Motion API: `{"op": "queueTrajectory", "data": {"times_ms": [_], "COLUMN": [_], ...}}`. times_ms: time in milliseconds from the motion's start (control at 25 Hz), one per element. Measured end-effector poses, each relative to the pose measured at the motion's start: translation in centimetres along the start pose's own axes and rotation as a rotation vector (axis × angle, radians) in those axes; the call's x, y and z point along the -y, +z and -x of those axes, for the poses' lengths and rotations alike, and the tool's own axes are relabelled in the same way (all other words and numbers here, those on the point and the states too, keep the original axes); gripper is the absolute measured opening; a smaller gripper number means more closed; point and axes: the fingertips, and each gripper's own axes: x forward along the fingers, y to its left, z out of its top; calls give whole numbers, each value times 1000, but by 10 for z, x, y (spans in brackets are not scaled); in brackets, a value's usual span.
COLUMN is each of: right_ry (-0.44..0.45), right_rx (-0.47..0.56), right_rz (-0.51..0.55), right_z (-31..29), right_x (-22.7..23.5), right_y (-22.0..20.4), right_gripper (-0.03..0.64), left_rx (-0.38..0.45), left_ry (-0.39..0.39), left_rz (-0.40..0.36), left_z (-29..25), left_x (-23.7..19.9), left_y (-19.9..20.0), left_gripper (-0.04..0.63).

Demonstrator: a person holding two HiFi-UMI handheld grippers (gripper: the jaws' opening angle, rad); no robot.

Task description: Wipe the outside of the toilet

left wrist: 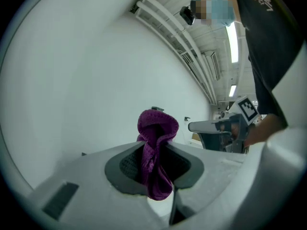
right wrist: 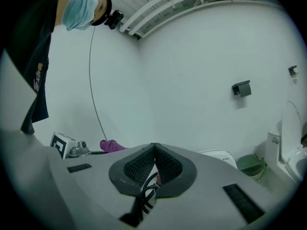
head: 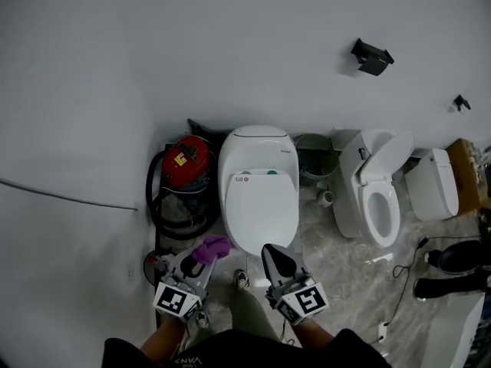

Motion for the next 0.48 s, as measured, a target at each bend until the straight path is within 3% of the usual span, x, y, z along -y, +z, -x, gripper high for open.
{"op": "queueTrajectory", "data": {"times_ms": [240, 480], "right_ry": [-84, -131], "right_rx": [26, 34], "right_rz": [-20, -8], "right_z": [53, 103], "right_x": [-46, -88], "right_y": [-7, -23], "right_gripper": [-2, -2], "left_rx": [-40, -12], "left_ry": [-109, -141], "left_rz": [-38, -54], "left_z": [58, 121], "left_x": [52, 88], "left_y": [8, 8], "left_gripper": [80, 80]}}
